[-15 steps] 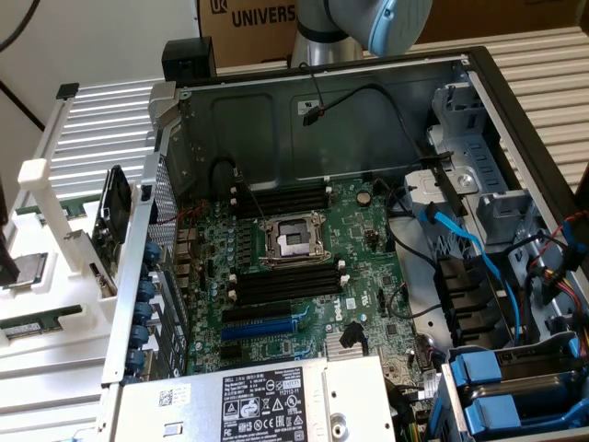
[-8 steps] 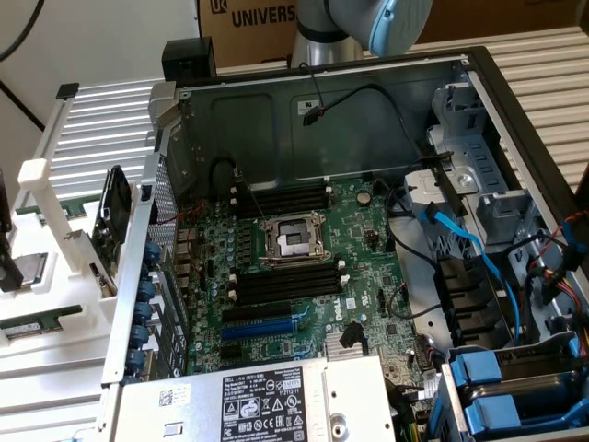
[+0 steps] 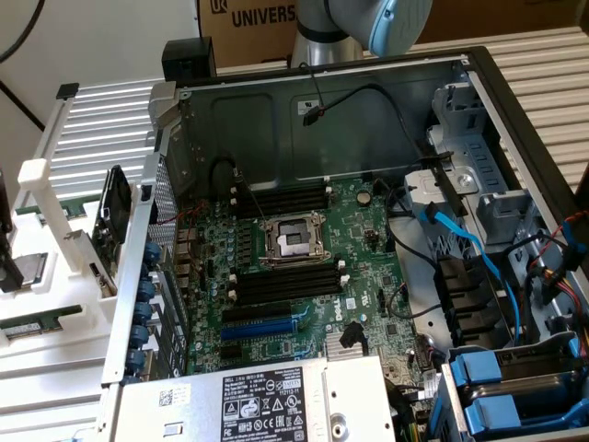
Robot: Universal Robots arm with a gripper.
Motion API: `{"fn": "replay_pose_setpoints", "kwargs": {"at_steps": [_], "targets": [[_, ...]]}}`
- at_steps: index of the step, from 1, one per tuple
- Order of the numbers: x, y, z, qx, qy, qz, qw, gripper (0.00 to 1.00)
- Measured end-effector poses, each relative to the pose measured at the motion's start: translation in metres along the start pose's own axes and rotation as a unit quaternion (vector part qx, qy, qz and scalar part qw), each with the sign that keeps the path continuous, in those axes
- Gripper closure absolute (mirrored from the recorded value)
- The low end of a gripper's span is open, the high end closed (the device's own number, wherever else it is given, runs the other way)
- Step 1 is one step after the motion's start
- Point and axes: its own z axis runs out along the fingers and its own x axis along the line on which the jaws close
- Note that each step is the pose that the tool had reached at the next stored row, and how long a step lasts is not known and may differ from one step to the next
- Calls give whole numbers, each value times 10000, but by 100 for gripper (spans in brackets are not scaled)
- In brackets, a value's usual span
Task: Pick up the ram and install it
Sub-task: 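Pick up the ram and move it above insertion slot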
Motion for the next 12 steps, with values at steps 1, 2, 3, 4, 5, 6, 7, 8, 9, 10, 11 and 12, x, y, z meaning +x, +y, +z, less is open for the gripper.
{"fn": "replay_pose_setpoints", "kwargs": {"at_steps": [1,2,3,4,5,6,7,8,9,10,11,12], "targets": [[0,0,0,0,0,0,10000,89],[0,0,0,0,0,0,10000,89],[0,0,0,0,0,0,10000,89],[0,0,0,0,0,0,10000,89],[0,0,0,0,0,0,10000,89],[0,0,0,0,0,0,10000,89],[0,0,0,0,0,0,10000,89],[0,0,0,0,0,0,10000,89],[0,0,0,0,0,0,10000,89],[-8,10,29,13,1,3,10000,89],[-13,12,33,12,2,3,10000,89],[-16,13,42,13,1,2,10000,89]]}}
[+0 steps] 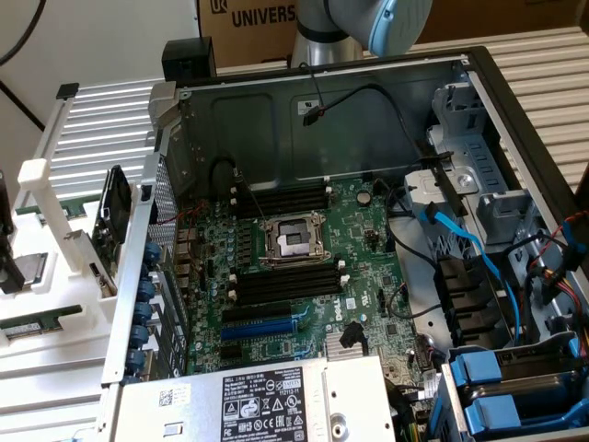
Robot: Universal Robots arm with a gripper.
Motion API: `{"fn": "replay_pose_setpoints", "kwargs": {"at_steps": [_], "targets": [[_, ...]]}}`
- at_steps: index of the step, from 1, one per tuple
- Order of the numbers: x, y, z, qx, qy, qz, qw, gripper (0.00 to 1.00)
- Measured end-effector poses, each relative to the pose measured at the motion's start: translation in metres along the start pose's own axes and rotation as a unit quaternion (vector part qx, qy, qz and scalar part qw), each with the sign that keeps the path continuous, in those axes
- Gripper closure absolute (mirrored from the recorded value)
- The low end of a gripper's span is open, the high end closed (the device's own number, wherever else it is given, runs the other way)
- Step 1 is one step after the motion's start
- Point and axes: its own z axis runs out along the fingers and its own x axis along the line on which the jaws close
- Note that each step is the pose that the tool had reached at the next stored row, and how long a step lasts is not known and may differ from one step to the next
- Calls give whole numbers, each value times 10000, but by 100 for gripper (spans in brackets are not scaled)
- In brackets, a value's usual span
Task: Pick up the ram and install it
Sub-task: 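Pick up the ram and move it above insertion slot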
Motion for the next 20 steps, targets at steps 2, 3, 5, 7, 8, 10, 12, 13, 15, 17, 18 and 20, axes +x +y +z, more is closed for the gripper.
{"fn": "replay_pose_setpoints", "kwargs": {"at_steps": [2,3,5,7,8,10,12,13,15,17,18,20], "targets": [[-2,0,28,0,0,-1,10000,89],[-2,1,44,0,0,-1,10000,89],[-4,2,81,0,0,0,10000,89],[-5,3,113,0,0,-1,10000,89],[-6,4,132,0,0,-1,10000,89],[-7,5,183,0,0,-1,10000,89],[-7,6,215,0,0,-1,10000,89],[-7,7,229,0,0,-1,10000,89],[-7,8,232,0,0,-1,10000,89],[-7,9,232,-1,1,-1,10000,89],[-8,8,232,-1,0,-1,10000,89],[-8,8,233,0,0,0,10000,89]]}}
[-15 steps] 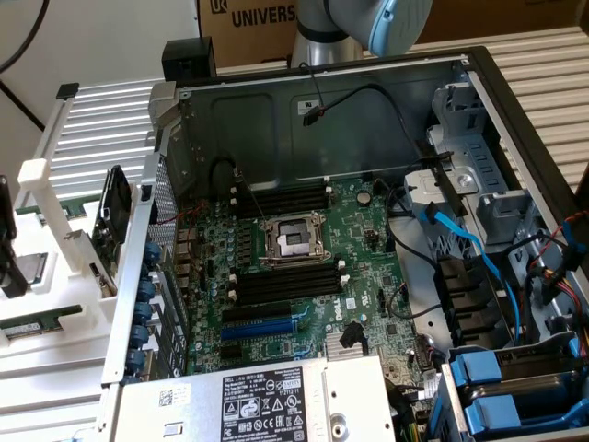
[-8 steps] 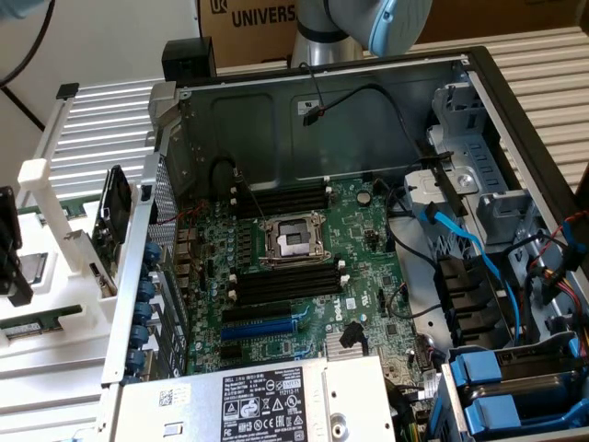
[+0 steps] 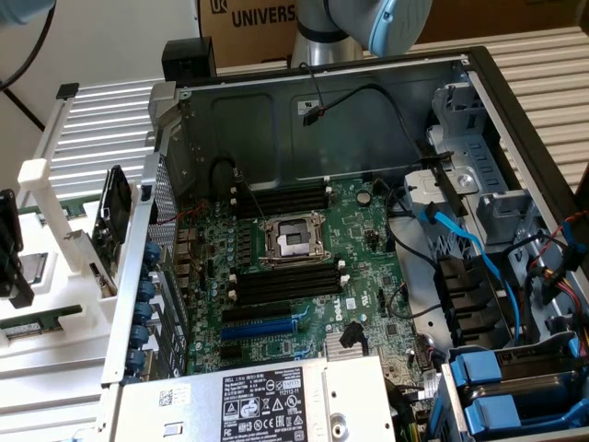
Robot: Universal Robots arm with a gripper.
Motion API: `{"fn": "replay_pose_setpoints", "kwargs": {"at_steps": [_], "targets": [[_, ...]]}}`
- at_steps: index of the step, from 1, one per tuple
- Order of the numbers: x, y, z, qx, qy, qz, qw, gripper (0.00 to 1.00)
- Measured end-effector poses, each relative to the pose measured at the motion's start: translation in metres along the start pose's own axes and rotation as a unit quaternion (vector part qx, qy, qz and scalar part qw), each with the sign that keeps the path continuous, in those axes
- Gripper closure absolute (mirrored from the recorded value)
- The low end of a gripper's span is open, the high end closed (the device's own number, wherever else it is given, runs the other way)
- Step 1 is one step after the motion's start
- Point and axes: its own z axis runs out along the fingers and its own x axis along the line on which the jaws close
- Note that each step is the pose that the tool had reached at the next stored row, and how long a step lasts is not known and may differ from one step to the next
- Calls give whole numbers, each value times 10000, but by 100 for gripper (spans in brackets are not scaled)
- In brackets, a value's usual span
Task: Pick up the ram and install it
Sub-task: 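Pick up the ram and move it above insertion slot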
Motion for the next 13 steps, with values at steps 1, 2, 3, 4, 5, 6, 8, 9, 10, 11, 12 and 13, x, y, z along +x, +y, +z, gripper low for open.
{"fn": "replay_pose_setpoints", "kwargs": {"at_steps": [1,2,3,4,5,6,8,9,10,11,12,13], "targets": [[0,0,0,0,0,0,10000,89],[0,0,0,0,0,0,10000,89],[0,0,0,0,0,0,10000,89],[0,0,0,0,0,0,10000,82],[0,0,0,0,0,0,10000,82],[0,0,0,0,0,0,10000,82],[0,0,0,0,0,0,10000,82],[0,0,0,0,0,0,10000,80],[0,0,0,0,0,0,10000,80],[0,0,1,0,0,0,10000,74],[0,0,4,0,0,0,10000,74],[0,0,15,2,-1,0,10000,74]]}}
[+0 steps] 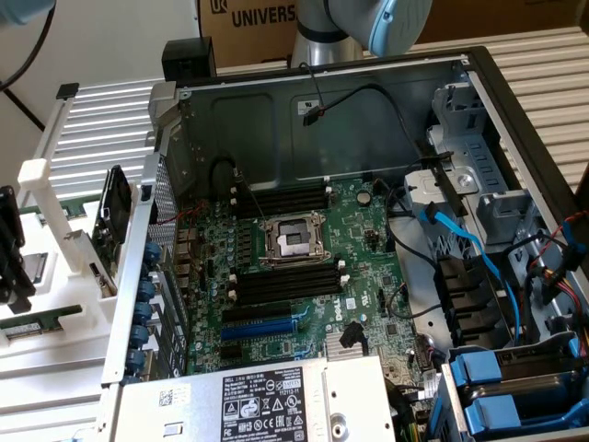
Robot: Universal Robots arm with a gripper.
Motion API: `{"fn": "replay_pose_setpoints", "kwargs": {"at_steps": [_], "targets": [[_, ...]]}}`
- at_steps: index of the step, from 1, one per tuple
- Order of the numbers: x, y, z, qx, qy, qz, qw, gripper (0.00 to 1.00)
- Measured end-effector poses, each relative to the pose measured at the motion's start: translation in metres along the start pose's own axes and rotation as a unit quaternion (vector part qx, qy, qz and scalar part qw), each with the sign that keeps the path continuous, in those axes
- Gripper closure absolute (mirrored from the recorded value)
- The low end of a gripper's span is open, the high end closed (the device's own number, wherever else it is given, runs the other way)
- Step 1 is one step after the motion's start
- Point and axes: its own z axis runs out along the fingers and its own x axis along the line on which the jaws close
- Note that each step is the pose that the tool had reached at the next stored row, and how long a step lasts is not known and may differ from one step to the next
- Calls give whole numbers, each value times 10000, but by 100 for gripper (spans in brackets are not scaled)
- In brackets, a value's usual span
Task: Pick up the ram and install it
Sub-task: 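Pick up the ram and move it above insertion slot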
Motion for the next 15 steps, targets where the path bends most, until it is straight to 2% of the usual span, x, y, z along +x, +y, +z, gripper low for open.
{"fn": "replay_pose_setpoints", "kwargs": {"at_steps": [4,5,8,12,15], "targets": [[0,1,63,-2,1,-1,10000,74],[-1,2,100,-10,1,0,10000,74],[-1,3,124,-34,0,0,10000,74],[0,3,151,-82,-1,0,10000,74],[0,3,166,-95,-1,0,10000,74]]}}
